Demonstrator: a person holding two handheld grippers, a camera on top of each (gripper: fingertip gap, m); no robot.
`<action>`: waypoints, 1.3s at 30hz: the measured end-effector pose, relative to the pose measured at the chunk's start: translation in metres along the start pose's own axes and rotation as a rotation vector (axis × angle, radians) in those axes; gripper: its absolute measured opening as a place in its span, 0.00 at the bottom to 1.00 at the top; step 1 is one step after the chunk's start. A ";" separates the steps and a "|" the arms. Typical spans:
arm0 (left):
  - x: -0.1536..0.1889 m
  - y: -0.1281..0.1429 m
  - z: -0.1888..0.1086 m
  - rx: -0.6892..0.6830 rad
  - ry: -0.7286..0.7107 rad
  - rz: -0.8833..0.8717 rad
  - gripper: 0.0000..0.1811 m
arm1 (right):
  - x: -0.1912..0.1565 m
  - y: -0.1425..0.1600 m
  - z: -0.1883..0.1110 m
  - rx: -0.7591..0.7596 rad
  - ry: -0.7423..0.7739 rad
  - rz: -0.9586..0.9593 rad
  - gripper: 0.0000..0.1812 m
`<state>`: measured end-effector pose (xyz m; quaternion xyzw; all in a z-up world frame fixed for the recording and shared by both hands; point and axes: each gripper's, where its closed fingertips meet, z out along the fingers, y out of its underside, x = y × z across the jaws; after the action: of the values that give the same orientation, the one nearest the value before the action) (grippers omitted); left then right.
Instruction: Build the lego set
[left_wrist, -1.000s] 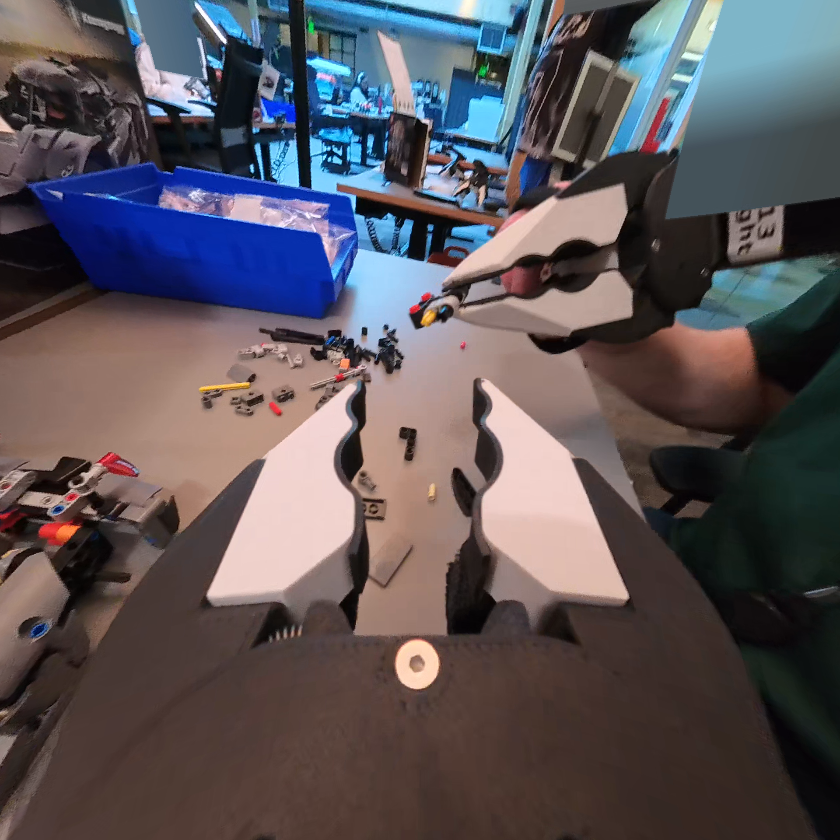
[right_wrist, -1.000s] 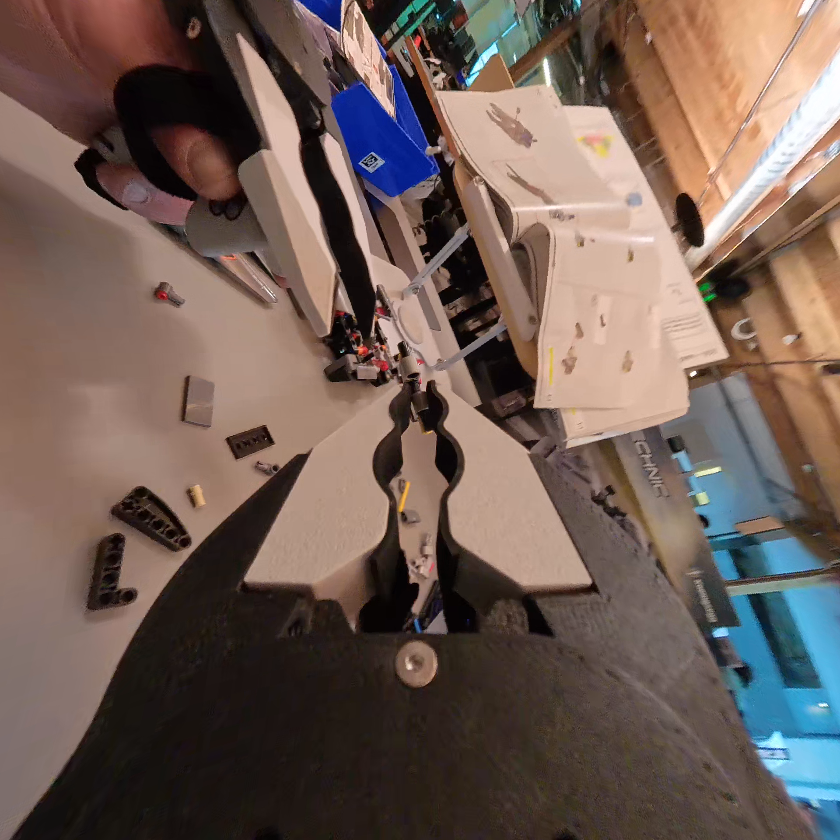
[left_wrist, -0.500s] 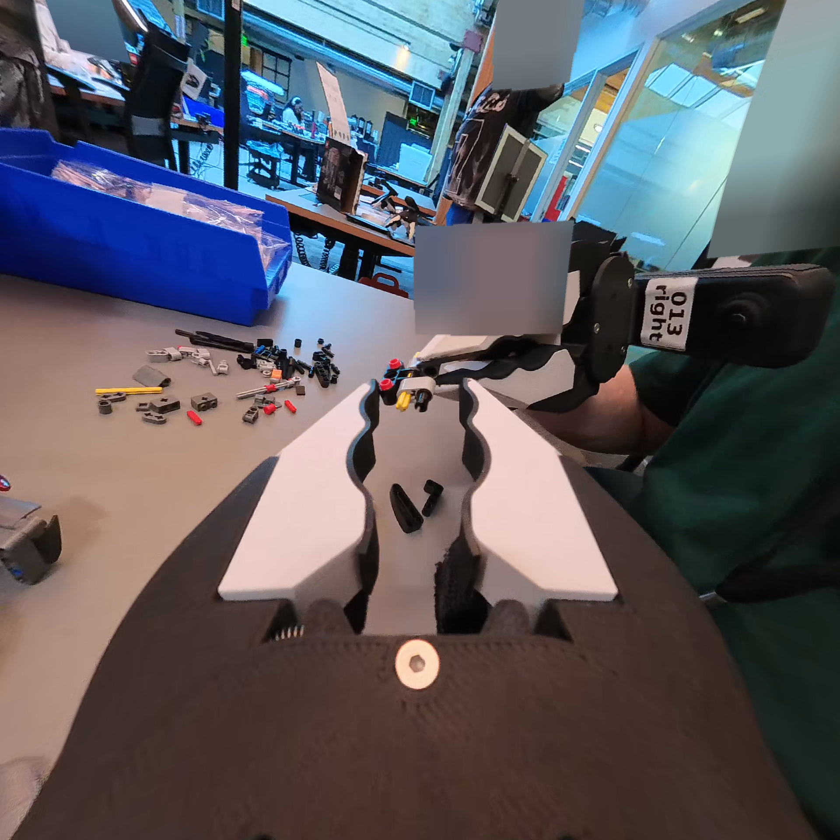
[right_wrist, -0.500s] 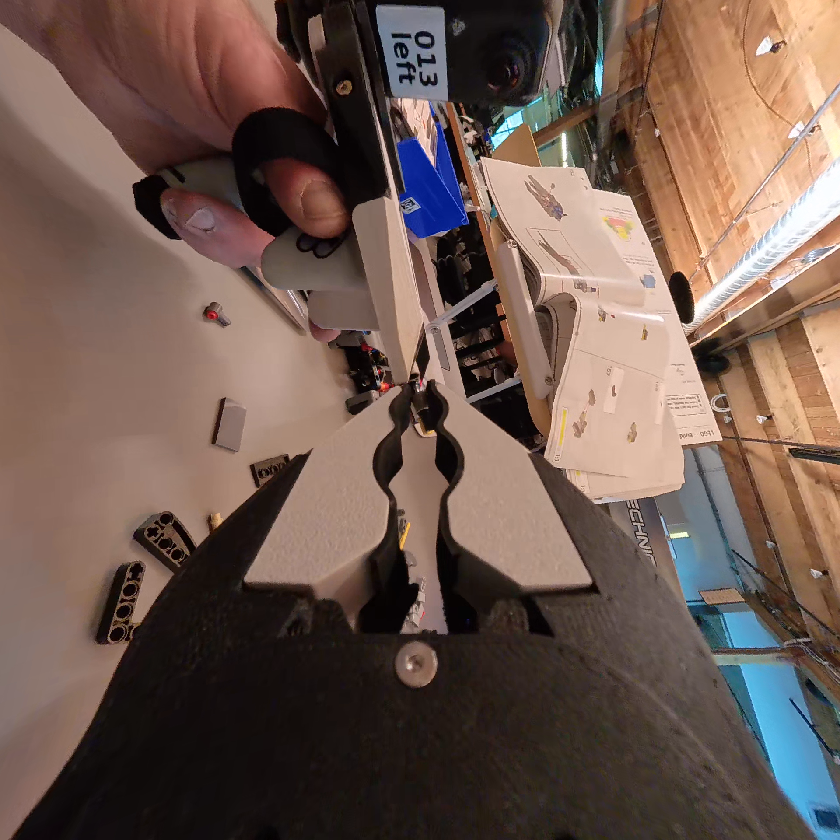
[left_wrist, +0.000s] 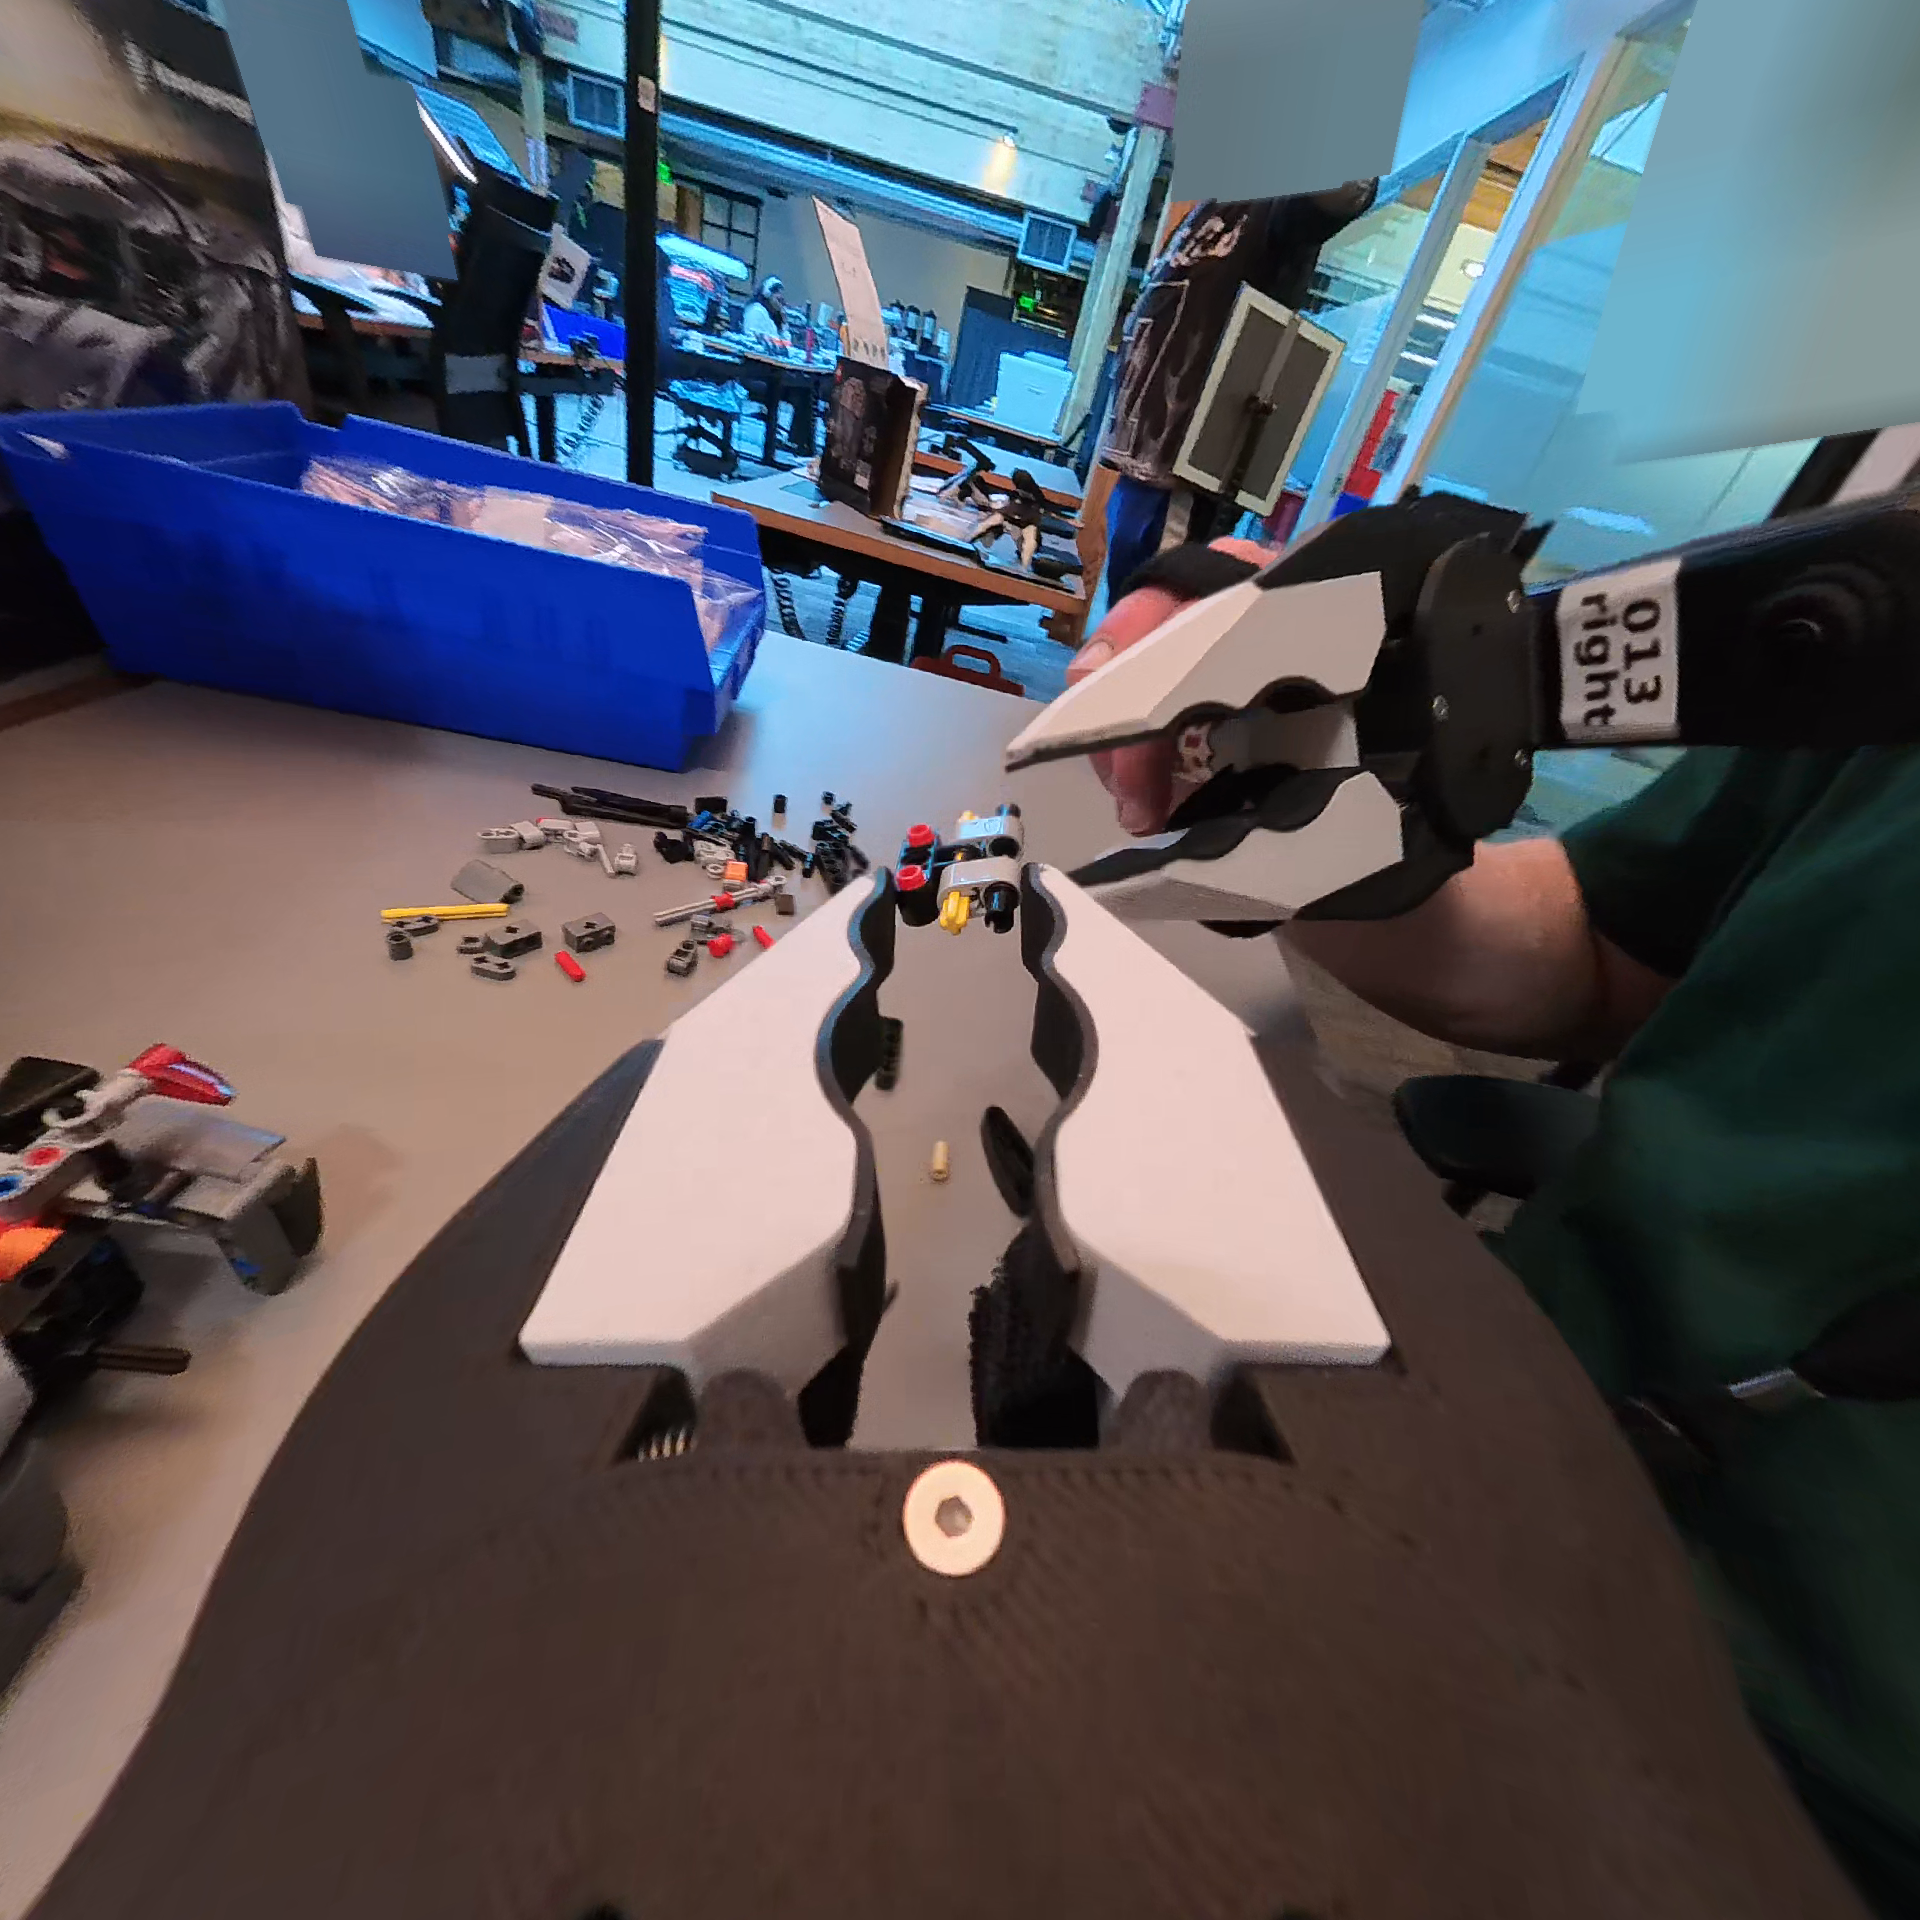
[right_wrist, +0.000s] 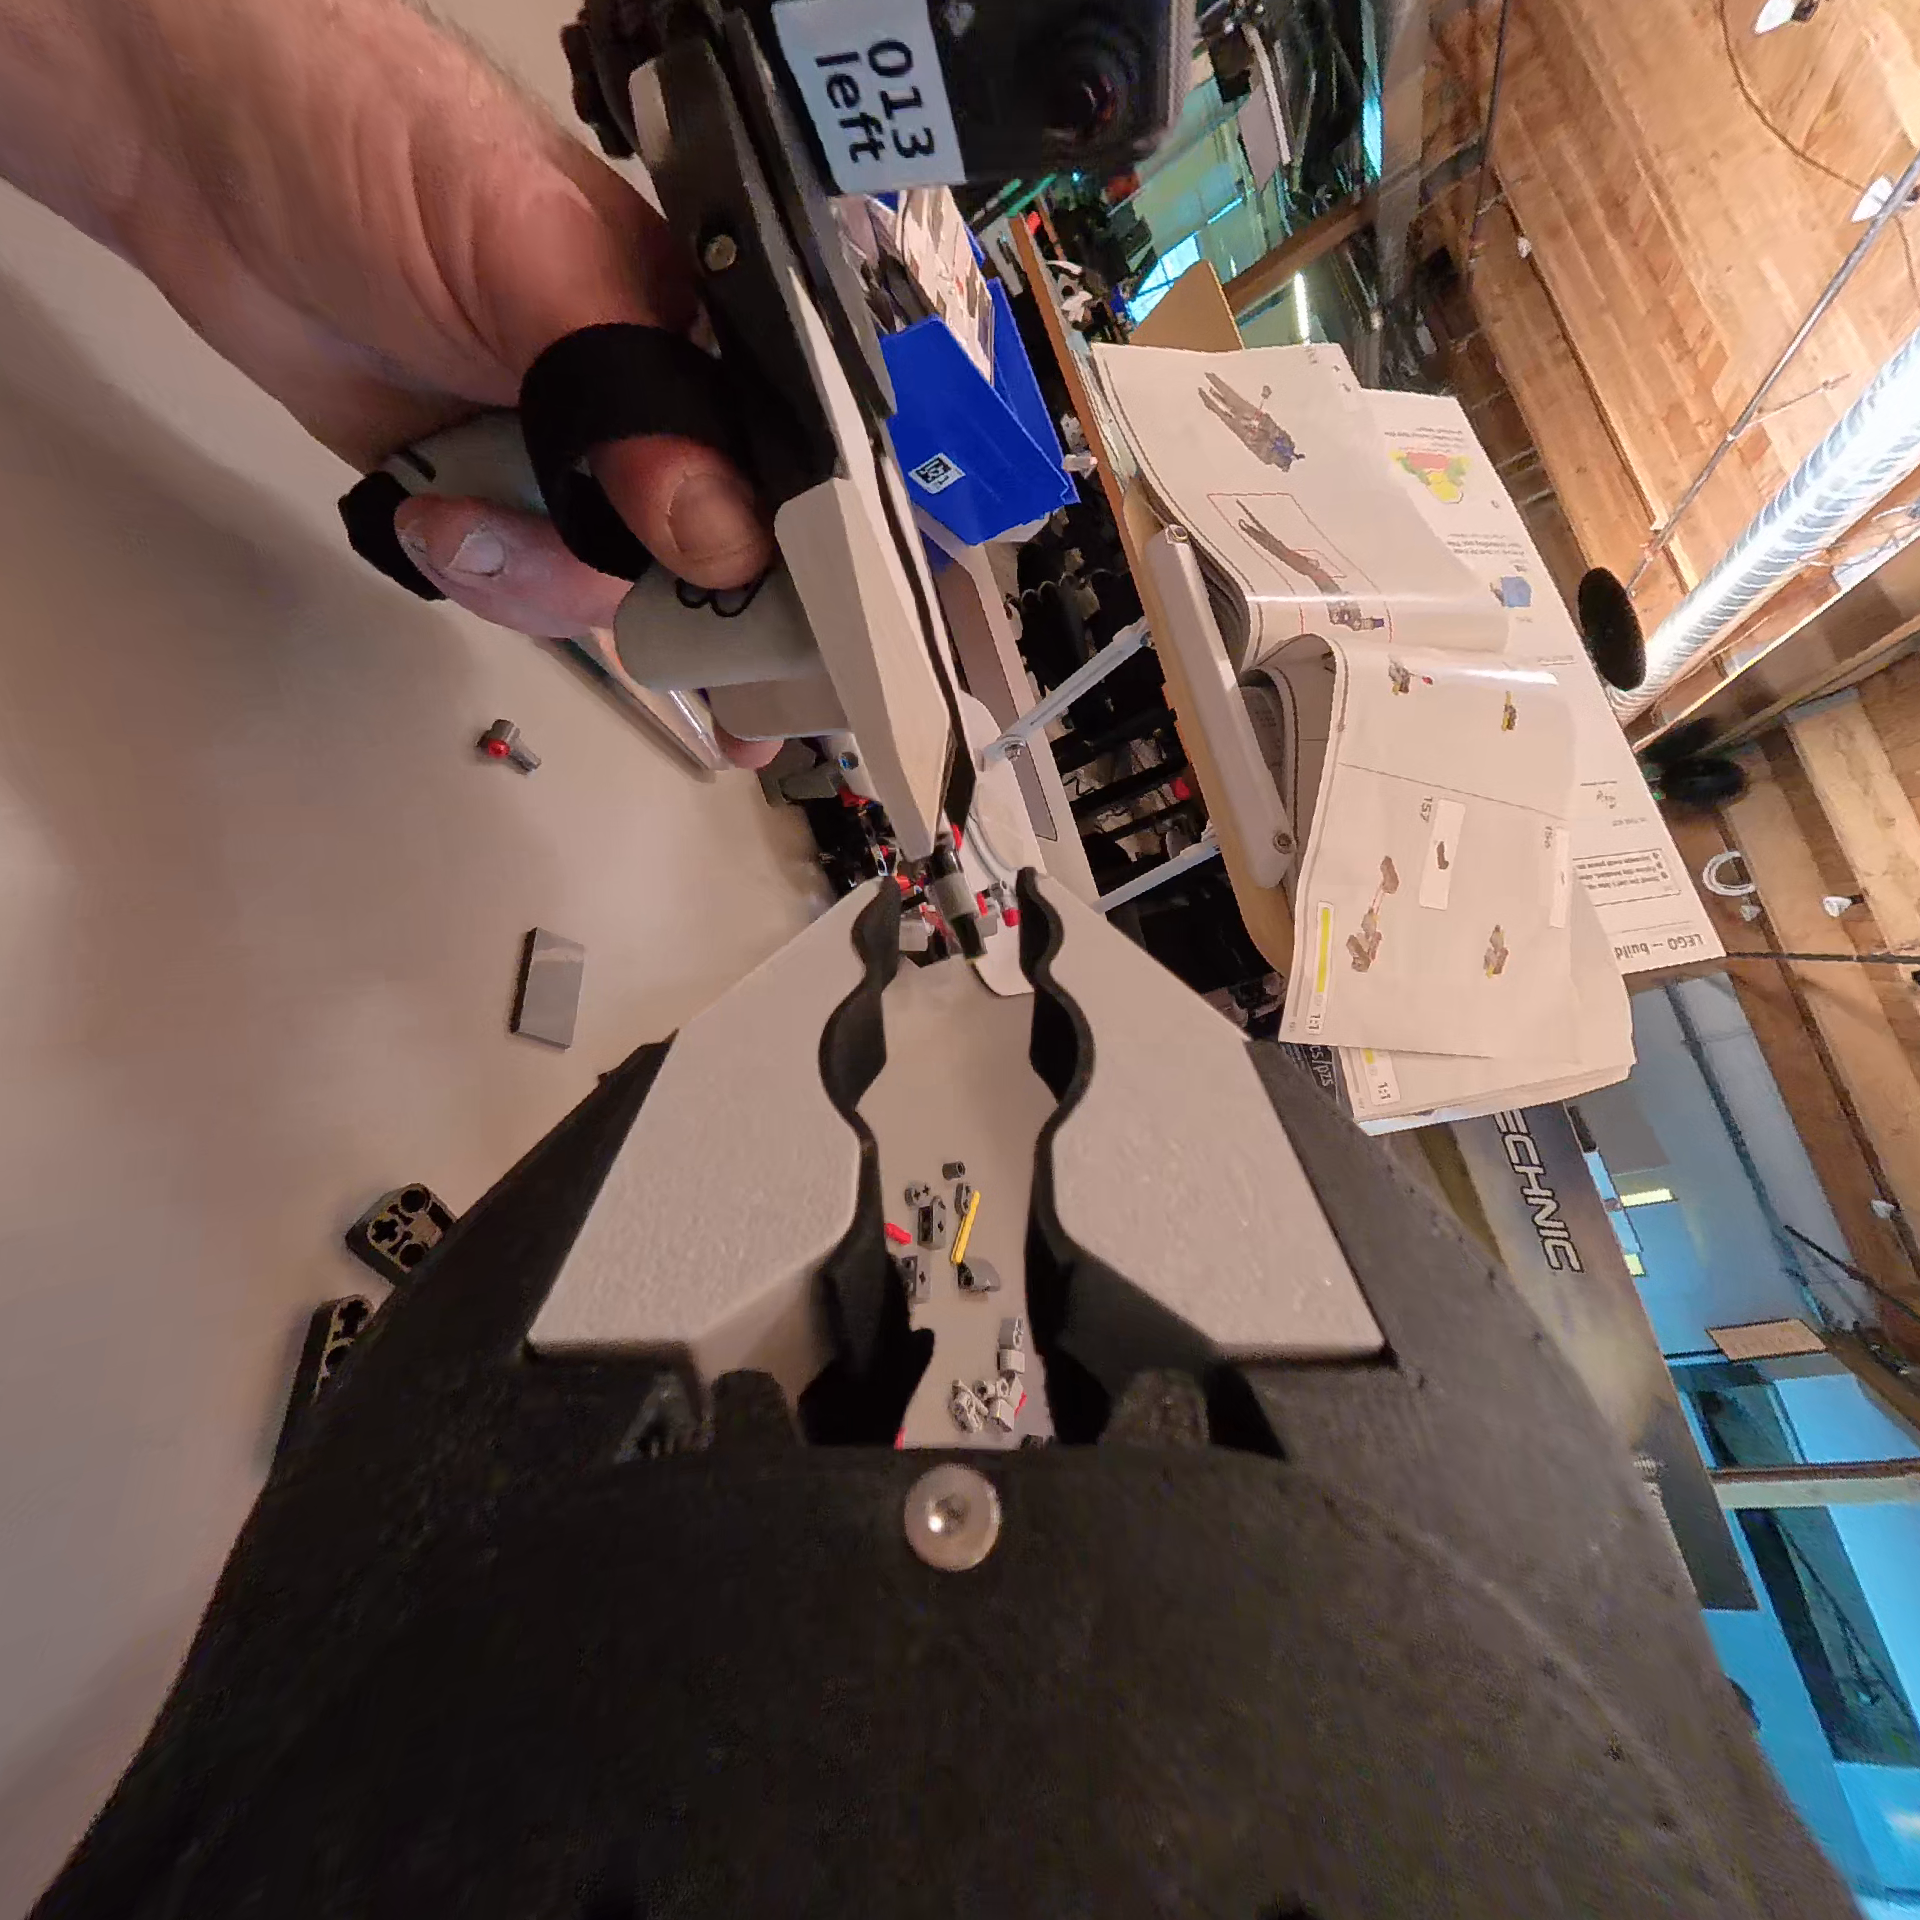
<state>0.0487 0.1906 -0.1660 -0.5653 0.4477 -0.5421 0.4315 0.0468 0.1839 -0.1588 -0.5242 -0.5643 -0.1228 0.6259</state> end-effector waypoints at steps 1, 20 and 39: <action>-0.001 -0.001 -0.001 0.000 -0.014 0.022 0.12 | 0.002 0.000 -0.001 0.007 0.003 0.019 0.13; -0.003 -0.002 -0.001 -0.082 -0.215 0.475 0.12 | 0.006 0.063 -0.029 -0.114 -0.116 0.303 0.14; -0.010 0.020 0.006 -0.170 -0.198 0.450 0.12 | -0.086 0.132 -0.013 -0.423 -0.649 0.535 0.05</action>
<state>0.0542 0.1959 -0.1884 -0.5361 0.5614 -0.3350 0.5340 0.1243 0.1910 -0.2964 -0.7785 -0.5384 0.1007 0.3064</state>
